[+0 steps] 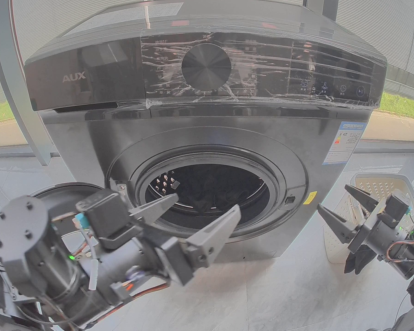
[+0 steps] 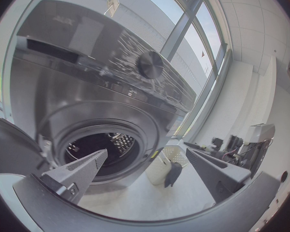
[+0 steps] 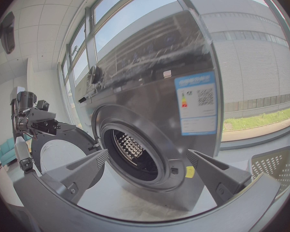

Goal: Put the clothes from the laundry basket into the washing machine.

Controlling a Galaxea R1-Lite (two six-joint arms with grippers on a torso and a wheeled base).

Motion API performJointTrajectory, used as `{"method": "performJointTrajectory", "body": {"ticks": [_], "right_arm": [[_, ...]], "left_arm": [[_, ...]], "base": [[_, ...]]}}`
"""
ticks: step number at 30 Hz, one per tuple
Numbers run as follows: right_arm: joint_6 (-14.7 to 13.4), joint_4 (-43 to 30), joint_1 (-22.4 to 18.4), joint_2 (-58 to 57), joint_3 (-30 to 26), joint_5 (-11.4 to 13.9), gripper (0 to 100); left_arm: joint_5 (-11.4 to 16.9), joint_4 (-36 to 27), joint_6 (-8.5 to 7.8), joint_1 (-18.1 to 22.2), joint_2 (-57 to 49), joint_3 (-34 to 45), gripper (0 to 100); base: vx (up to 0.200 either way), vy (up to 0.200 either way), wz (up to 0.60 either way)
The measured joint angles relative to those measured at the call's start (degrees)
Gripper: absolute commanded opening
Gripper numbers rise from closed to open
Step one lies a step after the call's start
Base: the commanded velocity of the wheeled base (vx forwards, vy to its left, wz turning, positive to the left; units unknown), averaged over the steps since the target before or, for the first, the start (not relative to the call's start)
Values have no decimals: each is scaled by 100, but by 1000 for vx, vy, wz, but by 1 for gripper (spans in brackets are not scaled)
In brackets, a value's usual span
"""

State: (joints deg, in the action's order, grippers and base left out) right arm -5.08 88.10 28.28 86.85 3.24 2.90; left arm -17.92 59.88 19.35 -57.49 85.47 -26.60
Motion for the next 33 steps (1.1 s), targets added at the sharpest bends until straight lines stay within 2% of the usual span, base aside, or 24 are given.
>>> {"method": "performJointTrajectory", "body": {"ticks": [2, 6, 13, 22, 30, 33], "right_arm": [[7, -11, -119, -240, -110, 2, 100], [18, -29, -367, -592, -195, 11, 100], [51, -46, -631, -846, -221, 11, 100], [152, -306, -919, -1169, -226, 16, 100], [211, -1963, -957, -1926, -228, -12, 100], [271, -2539, -976, -2376, -226, -83, 100]], "left_arm": [[0, -46, -110, 90, -304, 266, 100], [9, -87, -580, 377, -791, 657, 100], [-15, -108, -1169, 1001, -1276, 1057, 100], [-22, -108, -1297, 1323, -1788, 1370, 100], [-15, -155, -1451, 1585, -2383, 1685, 100], [-2, -166, -1629, 1762, -2712, 1877, 100]], "base": [[0, 0, 0], [0, 0, 0], [-200, 0, 0], [-200, 0, 0], [-200, 0, 0], [-200, 0, 0]]}}
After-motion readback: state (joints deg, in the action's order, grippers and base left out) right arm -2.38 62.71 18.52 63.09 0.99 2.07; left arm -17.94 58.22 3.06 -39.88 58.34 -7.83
